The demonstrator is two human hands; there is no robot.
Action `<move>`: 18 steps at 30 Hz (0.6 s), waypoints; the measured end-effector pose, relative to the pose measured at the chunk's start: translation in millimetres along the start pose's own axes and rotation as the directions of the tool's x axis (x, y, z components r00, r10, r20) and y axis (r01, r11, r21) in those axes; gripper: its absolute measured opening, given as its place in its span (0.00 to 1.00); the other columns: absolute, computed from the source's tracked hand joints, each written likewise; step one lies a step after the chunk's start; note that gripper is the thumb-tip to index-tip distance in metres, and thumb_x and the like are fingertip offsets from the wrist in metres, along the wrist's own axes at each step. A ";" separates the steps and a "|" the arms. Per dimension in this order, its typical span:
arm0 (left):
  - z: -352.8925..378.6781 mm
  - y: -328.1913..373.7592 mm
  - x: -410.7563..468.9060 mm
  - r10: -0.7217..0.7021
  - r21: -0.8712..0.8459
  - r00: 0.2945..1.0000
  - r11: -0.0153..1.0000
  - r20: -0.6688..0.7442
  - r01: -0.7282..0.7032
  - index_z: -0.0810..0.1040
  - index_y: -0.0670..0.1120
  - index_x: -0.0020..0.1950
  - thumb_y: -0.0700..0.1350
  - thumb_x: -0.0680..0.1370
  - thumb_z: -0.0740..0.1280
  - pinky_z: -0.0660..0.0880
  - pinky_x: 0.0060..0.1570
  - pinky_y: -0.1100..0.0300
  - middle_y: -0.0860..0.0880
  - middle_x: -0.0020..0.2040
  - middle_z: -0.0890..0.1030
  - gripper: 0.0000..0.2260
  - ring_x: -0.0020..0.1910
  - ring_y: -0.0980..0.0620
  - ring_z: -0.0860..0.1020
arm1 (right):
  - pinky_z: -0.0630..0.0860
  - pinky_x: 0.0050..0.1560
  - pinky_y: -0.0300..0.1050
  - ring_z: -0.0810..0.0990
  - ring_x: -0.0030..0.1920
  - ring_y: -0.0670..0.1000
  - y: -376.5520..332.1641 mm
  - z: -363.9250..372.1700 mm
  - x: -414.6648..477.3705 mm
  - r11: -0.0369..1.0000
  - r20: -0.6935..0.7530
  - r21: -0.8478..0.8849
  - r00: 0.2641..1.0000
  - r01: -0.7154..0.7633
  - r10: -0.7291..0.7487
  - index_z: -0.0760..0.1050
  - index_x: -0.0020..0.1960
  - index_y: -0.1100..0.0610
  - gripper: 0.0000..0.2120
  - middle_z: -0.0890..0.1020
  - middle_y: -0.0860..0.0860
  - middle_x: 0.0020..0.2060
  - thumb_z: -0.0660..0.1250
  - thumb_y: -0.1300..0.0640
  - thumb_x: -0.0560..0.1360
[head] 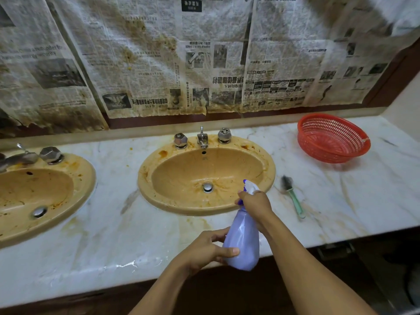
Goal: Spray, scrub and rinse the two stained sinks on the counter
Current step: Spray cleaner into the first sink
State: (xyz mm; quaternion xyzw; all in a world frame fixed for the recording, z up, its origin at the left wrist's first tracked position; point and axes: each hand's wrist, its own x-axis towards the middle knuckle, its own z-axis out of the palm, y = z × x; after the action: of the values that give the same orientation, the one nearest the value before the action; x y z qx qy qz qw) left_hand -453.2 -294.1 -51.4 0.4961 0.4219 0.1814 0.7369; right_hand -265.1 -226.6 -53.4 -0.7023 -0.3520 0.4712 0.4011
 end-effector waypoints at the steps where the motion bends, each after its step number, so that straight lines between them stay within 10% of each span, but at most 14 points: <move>1: 2.4 0.3 2.1 -0.003 -0.001 1.000 1.000 0.006 0.003 0.82 0.56 0.68 0.45 0.73 0.77 0.81 0.56 0.52 0.47 0.64 0.82 0.23 0.61 0.46 0.82 | 0.78 0.56 0.49 0.83 0.52 0.55 0.0 -3.2 -1.0 0.999 -0.026 -0.032 1.000 0.006 -0.006 0.67 0.77 0.47 0.26 0.84 0.48 0.48 0.62 0.57 0.80; 9: 12.6 -7.1 14.4 -0.014 -0.075 0.998 0.997 0.058 0.018 0.81 0.56 0.69 0.39 0.77 0.74 0.80 0.60 0.53 0.50 0.66 0.82 0.22 0.65 0.47 0.81 | 0.80 0.60 0.57 0.83 0.53 0.55 4.0 -16.0 1.4 0.996 0.003 -0.078 0.999 0.038 -0.038 0.65 0.78 0.44 0.28 0.82 0.44 0.47 0.64 0.53 0.79; 18: 17.2 -8.1 27.8 -0.020 -0.037 0.996 0.999 0.088 0.024 0.80 0.55 0.71 0.40 0.77 0.75 0.79 0.63 0.47 0.51 0.65 0.83 0.23 0.64 0.47 0.81 | 0.76 0.45 0.41 0.80 0.40 0.48 7.8 -25.3 5.6 0.994 -0.026 -0.103 0.999 0.020 -0.023 0.64 0.79 0.45 0.28 0.80 0.52 0.56 0.62 0.57 0.80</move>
State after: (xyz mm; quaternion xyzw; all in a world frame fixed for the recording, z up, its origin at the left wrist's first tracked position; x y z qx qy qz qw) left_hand -424.5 -288.6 -68.2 0.4847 0.3912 0.1596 0.7659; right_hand -238.5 -230.9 -56.6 -0.7247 -0.3778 0.4384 0.3741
